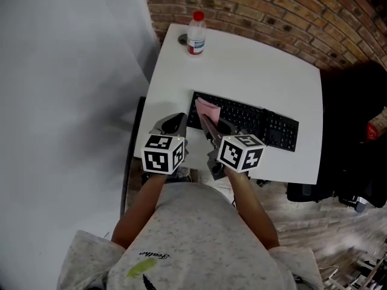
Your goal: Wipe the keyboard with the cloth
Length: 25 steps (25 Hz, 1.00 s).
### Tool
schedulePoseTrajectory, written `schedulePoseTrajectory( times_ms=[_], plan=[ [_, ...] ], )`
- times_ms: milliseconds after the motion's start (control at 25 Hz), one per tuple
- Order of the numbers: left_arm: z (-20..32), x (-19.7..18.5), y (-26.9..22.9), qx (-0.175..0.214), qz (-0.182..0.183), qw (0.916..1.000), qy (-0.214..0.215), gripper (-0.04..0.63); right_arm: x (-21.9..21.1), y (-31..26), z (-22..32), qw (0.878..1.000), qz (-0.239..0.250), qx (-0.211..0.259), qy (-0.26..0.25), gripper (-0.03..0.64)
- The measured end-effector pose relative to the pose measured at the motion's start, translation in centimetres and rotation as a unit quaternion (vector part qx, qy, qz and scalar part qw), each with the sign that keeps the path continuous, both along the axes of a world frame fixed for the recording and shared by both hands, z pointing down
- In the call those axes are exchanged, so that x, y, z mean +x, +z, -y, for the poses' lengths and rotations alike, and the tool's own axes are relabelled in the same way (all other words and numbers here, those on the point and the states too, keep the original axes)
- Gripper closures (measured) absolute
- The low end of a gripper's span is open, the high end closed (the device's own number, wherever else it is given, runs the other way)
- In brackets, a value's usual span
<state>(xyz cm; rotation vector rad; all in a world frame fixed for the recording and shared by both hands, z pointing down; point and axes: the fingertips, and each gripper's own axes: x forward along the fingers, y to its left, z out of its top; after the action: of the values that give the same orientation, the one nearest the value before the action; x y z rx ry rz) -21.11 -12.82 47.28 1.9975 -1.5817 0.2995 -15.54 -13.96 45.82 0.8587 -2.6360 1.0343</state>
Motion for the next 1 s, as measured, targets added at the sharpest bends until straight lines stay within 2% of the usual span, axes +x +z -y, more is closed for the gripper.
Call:
schedulePoseTrajectory(
  times_ms=[320,480,760,1000],
  plan=[
    [2.7,-2.5,0.9,-0.016,-0.026,0.9993,0.021,0.609,-4.2,1.0,3.7,0.997,0.028,-0.069,0.026,0.595],
    [3.2,-2.9,1.6,-0.022,-0.036,0.9986,0.031,0.609,-4.5,2.5,5.0,0.994,0.017,-0.093,0.056,0.595],
    [3.9,-2.3,1.9,-0.022,-0.034,0.9984,0.039,0.609,-2.5,4.6,6.0,0.993,-0.043,-0.079,0.078,0.595],
    [4.3,0.1,2.0,-0.021,-0.025,0.9988,0.038,0.609,0.1,5.0,6.5,0.993,-0.069,-0.06,0.076,0.595]
  ],
)
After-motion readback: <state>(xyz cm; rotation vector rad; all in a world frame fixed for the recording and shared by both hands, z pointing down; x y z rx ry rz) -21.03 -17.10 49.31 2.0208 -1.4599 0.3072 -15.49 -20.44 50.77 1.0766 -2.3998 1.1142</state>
